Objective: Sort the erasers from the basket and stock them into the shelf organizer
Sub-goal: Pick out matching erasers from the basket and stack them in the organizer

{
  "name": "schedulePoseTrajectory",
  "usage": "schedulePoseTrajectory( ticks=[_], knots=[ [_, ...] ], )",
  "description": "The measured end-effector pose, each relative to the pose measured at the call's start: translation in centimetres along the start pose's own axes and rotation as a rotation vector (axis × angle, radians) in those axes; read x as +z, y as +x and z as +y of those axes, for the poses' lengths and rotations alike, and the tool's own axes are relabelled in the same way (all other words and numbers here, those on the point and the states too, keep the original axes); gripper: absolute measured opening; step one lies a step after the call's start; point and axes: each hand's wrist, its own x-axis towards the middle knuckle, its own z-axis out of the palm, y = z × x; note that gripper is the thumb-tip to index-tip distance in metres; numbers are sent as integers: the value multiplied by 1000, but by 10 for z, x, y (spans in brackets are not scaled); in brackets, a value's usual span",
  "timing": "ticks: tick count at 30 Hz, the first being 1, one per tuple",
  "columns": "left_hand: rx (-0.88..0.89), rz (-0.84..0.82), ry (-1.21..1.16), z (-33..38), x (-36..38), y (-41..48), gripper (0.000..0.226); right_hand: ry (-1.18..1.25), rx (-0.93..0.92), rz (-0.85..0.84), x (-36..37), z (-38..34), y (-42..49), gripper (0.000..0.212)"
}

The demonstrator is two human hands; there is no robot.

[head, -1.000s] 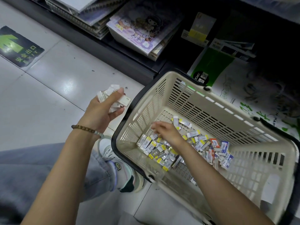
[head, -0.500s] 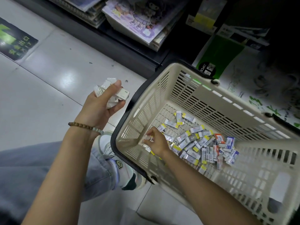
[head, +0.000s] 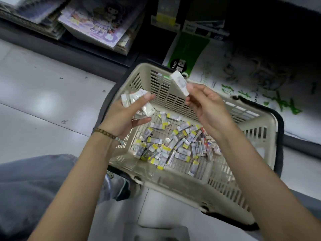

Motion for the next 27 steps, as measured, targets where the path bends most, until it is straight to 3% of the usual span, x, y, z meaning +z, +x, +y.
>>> schedulePoseTrajectory(
  ticks=[3, 6, 13, 16, 20, 22, 24, 27],
  knots=[
    [-42, -36, -5, -4, 20, 2, 63, -100, 36, -60, 6, -3, -17, 7],
    [-30, -72, 17, -8, 36, 0, 39, -126, 83, -35, 3, 8, -30, 7],
    [-66, -26, 63, -17, 43, -1, 35, -69, 119, -27, -11, 30, -31, 8],
    [-60, 37, 30, -12, 29, 2, 42, -143, 279, -39, -33, 51, -22, 18],
    [-61, 81, -29, -6, 9, 6, 40, -553, 686, 5, -76, 117, -20, 39],
    [-57, 88, -38, -7, 5, 8, 41, -543, 858, -10, -79, 148, -22, 48],
    [-59, 104, -54, -12, 3, 10, 38, -514, 887, 27, -68, 170, -18, 51],
    [-58, 141, -61, -19, 0, 13, 33, -492, 764, 84, -47, 189, -7, 34]
  ],
)
